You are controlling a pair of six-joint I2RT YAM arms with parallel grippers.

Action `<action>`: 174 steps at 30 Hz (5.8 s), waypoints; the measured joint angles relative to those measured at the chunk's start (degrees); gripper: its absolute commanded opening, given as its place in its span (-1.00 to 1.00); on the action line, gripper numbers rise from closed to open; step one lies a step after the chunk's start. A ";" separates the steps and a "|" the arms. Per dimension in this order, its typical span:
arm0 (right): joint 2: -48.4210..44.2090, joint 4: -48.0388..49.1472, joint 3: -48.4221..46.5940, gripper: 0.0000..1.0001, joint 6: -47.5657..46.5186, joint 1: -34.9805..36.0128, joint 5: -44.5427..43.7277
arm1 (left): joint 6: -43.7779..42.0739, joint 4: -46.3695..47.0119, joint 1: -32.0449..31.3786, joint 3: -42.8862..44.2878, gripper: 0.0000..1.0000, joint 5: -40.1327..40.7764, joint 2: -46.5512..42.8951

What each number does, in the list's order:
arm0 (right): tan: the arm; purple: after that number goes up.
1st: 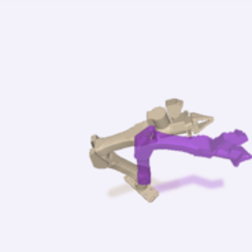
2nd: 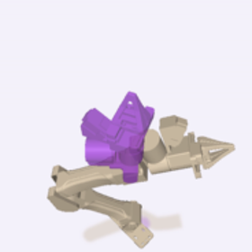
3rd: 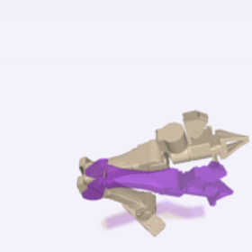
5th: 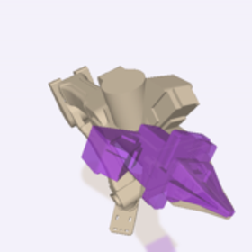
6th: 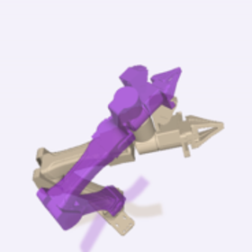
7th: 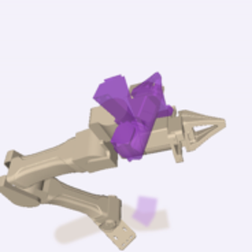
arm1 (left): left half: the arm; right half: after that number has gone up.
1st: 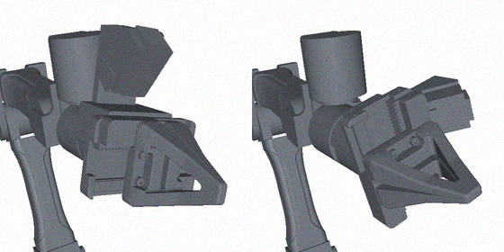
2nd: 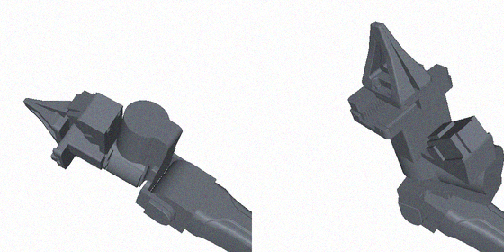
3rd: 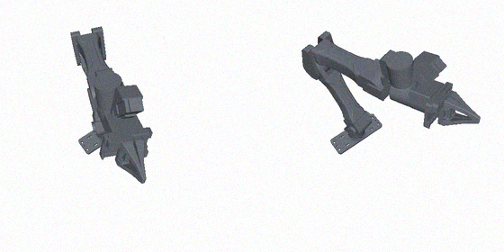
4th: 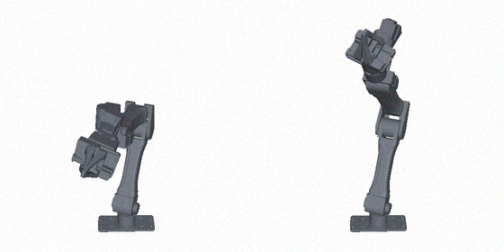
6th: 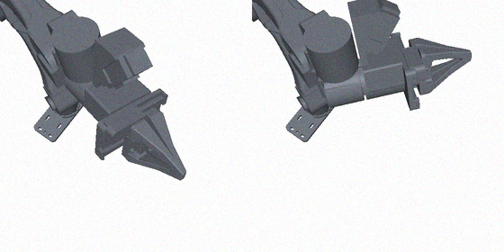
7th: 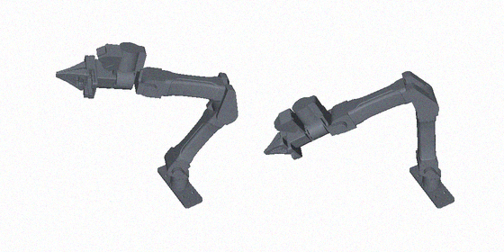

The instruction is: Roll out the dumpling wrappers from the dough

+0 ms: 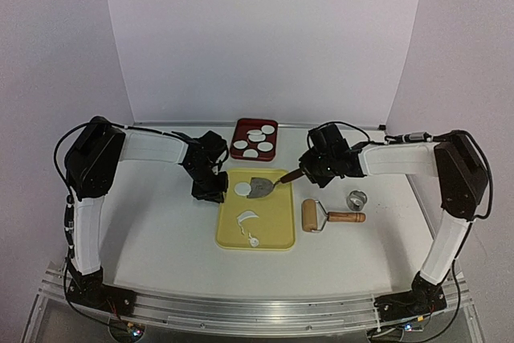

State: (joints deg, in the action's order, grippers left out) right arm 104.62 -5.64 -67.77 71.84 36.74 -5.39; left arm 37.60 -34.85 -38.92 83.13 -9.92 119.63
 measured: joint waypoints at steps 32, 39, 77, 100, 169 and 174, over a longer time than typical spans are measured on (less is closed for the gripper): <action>11.64 12.52 -5.97 -1.00 -3.03 -0.84 13.07 | 0.23 -0.74 0.14 0.53 -0.50 -1.16 0.24; 6.60 13.48 0.36 -1.00 -3.40 -3.88 15.83 | -0.02 -2.93 -0.17 -0.06 -0.11 -2.75 -1.63; 23.28 3.25 -43.50 -1.00 -48.12 -9.93 7.24 | -0.03 -3.64 16.51 -3.34 0.89 3.62 -18.87; 29.96 -0.36 -57.71 -1.00 -91.99 1.41 -7.20 | 0.30 -3.35 17.02 -4.67 0.89 4.59 -20.48; -9.12 -13.22 -2.93 0.93 -48.49 -35.86 11.72 | -0.14 11.96 17.03 -21.38 0.92 21.27 -37.34; -18.97 -15.02 -2.85 0.94 -55.50 -35.86 4.94 | -3.57 11.99 17.03 -21.14 0.96 26.27 -39.74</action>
State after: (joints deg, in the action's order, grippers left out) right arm 85.65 -20.66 -70.63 16.34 0.89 -0.45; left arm 34.04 -22.86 -21.89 62.00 16.34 79.90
